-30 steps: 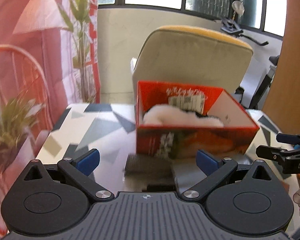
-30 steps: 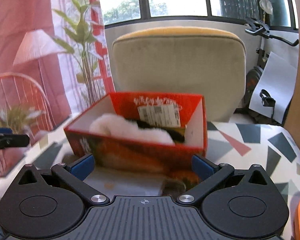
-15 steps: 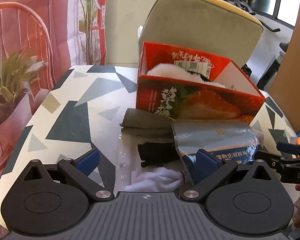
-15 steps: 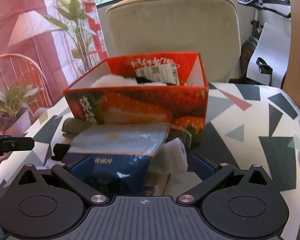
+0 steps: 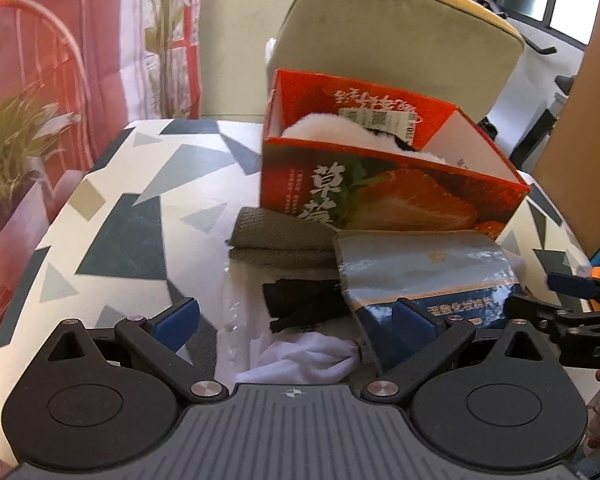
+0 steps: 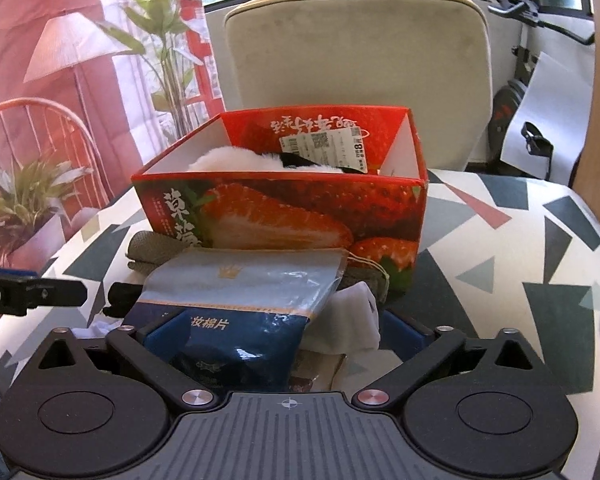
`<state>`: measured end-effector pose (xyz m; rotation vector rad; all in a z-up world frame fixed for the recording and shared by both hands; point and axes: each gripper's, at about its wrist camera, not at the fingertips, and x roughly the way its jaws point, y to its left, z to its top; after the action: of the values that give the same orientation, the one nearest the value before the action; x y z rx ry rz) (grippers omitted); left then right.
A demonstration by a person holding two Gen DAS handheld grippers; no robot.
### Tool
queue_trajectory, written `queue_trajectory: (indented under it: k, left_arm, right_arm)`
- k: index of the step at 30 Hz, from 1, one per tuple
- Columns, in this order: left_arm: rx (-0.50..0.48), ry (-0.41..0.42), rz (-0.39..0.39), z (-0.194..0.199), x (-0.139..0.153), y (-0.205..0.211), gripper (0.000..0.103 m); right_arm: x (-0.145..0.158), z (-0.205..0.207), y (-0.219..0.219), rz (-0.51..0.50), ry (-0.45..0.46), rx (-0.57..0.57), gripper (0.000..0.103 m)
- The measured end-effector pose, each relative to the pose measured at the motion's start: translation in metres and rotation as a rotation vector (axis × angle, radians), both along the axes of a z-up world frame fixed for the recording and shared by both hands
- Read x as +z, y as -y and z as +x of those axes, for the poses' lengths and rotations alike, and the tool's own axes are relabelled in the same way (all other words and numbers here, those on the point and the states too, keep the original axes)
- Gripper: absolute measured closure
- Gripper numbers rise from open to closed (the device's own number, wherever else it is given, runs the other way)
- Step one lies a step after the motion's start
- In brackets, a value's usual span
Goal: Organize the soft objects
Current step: 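Move both grippers back to the pile above the blue cotton pad bag, then close both grippers on the blue-and-silver cotton pad bag, then lift the cotton pad bag with both grippers and lower it into the red box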
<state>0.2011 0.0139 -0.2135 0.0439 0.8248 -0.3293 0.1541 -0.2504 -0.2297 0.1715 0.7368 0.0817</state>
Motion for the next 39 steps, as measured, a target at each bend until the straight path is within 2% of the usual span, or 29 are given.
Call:
queue_trajectory:
  k: [1,3,4,9,14,17,22,26,32,39]
  left_arm:
    - [-0.010,0.000,-0.003,0.001,0.000,0.001,0.000]
    - [-0.031,0.002,-0.008,0.002,0.001,0.005,0.002]
    - [-0.040,0.003,-0.010,0.003,0.001,0.007,0.003]
    - [-0.104,-0.059,-0.058,0.005,-0.010,0.018,0.017]
    - [-0.160,-0.129,-0.133,0.009,-0.024,0.028,0.036]
    - [-0.172,-0.149,-0.159,0.014,-0.030,0.032,0.041]
    - [-0.157,-0.190,-0.189,0.024,-0.045,0.036,0.041]
    - [-0.140,-0.220,-0.252,0.029,-0.056,0.033,0.041]
    - [-0.153,-0.172,-0.274,0.020,-0.053,0.031,0.052]
    - [-0.157,-0.118,-0.288,0.006,-0.033,0.022,0.052]
  right_arm:
    - [0.000,0.001,-0.001,0.001,-0.002,0.009,0.012]
    - [0.000,0.002,-0.002,0.004,-0.005,0.025,0.024]
    - [-0.001,0.003,-0.003,0.006,-0.007,0.033,0.026]
    - [-0.010,0.005,-0.003,0.036,-0.055,0.065,0.047]
    - [-0.019,0.003,0.000,0.084,-0.075,0.076,0.054]
    - [-0.021,0.003,0.000,0.094,-0.081,0.088,0.059]
    - [-0.023,0.002,0.001,0.104,-0.085,0.096,0.062]
    - [-0.027,0.003,0.001,0.110,-0.099,0.097,0.064]
    - [-0.025,0.001,0.001,0.109,-0.095,0.103,0.065]
    - [-0.009,-0.004,-0.008,0.070,-0.024,0.143,0.066]
